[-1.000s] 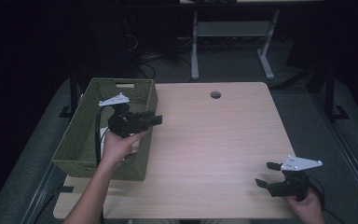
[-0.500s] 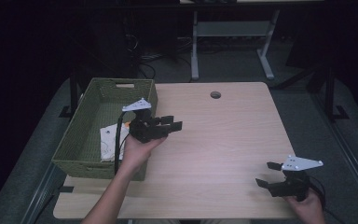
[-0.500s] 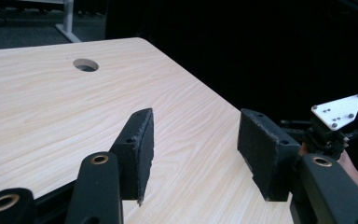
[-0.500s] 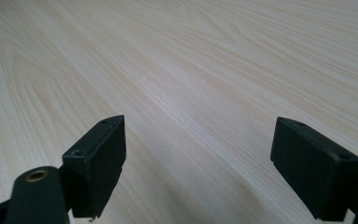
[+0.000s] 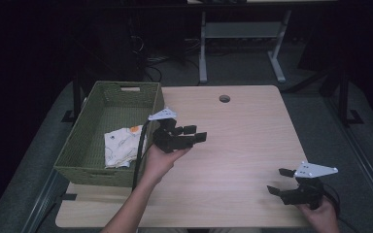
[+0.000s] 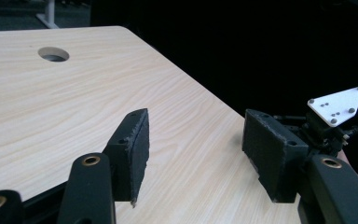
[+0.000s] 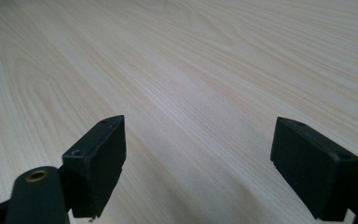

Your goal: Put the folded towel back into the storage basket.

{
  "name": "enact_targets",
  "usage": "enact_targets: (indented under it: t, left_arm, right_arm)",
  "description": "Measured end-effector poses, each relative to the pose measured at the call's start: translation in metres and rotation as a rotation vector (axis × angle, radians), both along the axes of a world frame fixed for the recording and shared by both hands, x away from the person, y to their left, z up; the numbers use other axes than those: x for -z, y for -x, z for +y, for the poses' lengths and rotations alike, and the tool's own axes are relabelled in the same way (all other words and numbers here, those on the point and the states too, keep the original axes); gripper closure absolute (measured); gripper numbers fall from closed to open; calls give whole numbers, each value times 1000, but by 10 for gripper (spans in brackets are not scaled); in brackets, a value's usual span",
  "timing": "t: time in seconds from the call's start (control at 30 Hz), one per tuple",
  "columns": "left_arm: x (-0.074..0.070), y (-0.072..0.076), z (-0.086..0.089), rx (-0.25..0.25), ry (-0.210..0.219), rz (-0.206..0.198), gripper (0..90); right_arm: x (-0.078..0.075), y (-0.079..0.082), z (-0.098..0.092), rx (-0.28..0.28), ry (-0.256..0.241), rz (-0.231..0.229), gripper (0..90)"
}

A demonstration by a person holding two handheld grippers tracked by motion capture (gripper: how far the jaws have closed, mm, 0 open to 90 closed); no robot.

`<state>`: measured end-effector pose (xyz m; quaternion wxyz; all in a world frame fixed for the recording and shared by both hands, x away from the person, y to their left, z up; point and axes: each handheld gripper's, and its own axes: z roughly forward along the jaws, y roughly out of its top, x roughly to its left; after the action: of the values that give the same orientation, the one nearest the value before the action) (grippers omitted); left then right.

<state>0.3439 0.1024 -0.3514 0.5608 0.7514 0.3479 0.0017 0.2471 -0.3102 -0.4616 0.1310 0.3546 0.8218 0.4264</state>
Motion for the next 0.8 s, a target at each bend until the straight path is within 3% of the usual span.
enact_targets:
  t: [0.8]
  left_arm:
    - [29, 5, -45, 56, 18, 42, 382]
  right_arm:
    - [-1, 3, -4, 13, -4, -5, 177]
